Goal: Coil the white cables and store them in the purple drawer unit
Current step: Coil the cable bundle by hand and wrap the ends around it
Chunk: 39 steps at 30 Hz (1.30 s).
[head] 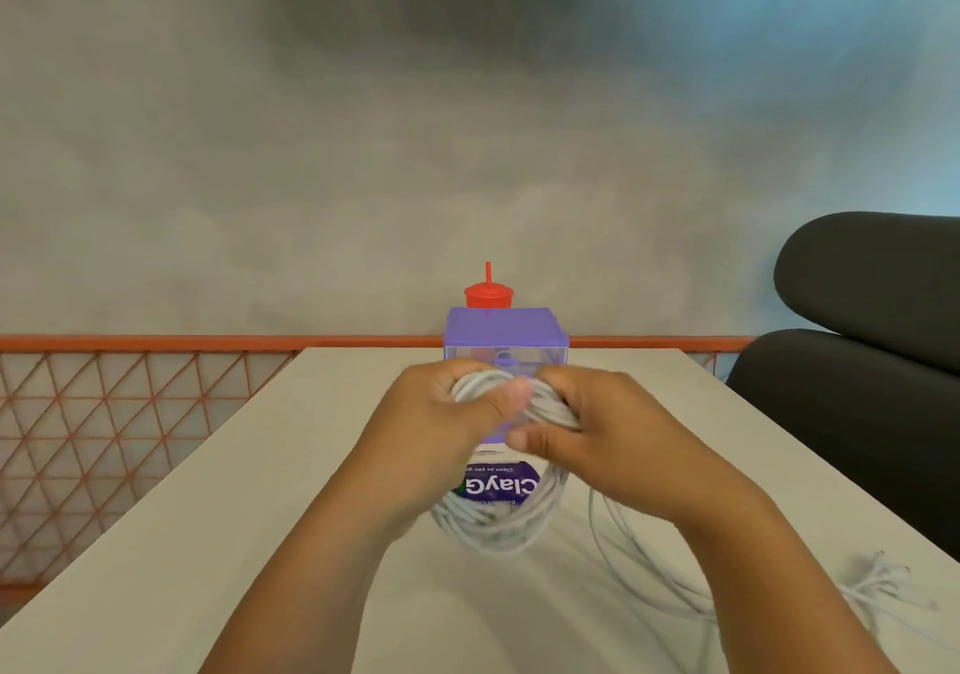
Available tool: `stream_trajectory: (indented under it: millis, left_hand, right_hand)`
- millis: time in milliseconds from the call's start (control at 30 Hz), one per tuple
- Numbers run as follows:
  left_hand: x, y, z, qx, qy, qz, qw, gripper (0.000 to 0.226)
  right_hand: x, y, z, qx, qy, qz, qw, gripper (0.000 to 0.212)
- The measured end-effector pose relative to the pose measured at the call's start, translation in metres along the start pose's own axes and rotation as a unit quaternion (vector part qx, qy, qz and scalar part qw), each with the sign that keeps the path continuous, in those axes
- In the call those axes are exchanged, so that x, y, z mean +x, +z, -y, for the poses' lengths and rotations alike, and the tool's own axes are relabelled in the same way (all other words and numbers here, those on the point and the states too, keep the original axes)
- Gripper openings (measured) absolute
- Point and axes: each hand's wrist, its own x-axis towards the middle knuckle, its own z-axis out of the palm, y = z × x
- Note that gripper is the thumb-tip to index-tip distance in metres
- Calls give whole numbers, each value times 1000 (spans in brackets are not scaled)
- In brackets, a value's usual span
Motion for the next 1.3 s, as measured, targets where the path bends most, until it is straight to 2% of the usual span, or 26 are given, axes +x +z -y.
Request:
stream_trajectory:
  millis: [33,100,133,200,233,267,333,367,433,533,667,767,900,1000,1067,1167,1300]
  left_hand:
    - [3,0,2,-28,-14,-34,999,15]
    - [11,-4,8,-91,-46,-101,990,24]
    - [14,-8,10,-132,-63,-129,981,28]
    - [18,-15,12,-211,-93,-170,958,32]
    - [20,-17,12,-242,-104,-184,947,33]
    - [20,-19,12,-266,-114,-193,938,34]
    - [21,-19,12,-304,-128,-199,923,34]
    - [21,-19,12,-317,-134,-199,918,34]
    - [21,-19,10,-332,-145,-196,911,33]
    - [19,-17,5,-345,-157,-170,910,33]
    - [11,-5,-3,-310,-149,-134,929,33]
    - [9,0,-2,-292,-147,-134,936,36]
    - [7,6,-1,-302,-151,-96,936,36]
    - [10,-2,4,-338,-147,-70,927,31]
    - [13,-15,6,-335,-153,-28,929,24]
    - [12,-32,6,-321,-171,75,929,18]
    - [9,-40,10,-307,-199,166,916,28]
  right_hand:
    - [2,4,1,-78,-1,-65,995,21]
    - [7,12,1,-223,-29,-246,943,38]
    - [8,17,2,-249,-74,-327,909,37]
    - [7,26,10,-269,-138,-397,867,20]
    - [8,29,15,-268,-122,-377,879,17]
    - [9,29,21,-248,-59,-318,913,22]
    - [8,32,24,-150,84,-141,975,33]
    - [8,30,20,-84,131,-66,986,39]
    - [7,26,13,40,150,0,988,43]
    - [7,28,10,162,117,-31,979,28]
    - [7,35,17,284,106,-70,950,30]
    - [9,37,19,241,129,-82,958,35]
    - [10,40,23,29,125,-168,977,42]
    - [7,35,26,-25,105,-208,972,42]
    - [7,29,22,-18,106,-204,973,43]
    - [6,19,15,2,82,-161,984,45]
    - [3,12,12,-15,57,-93,994,48]
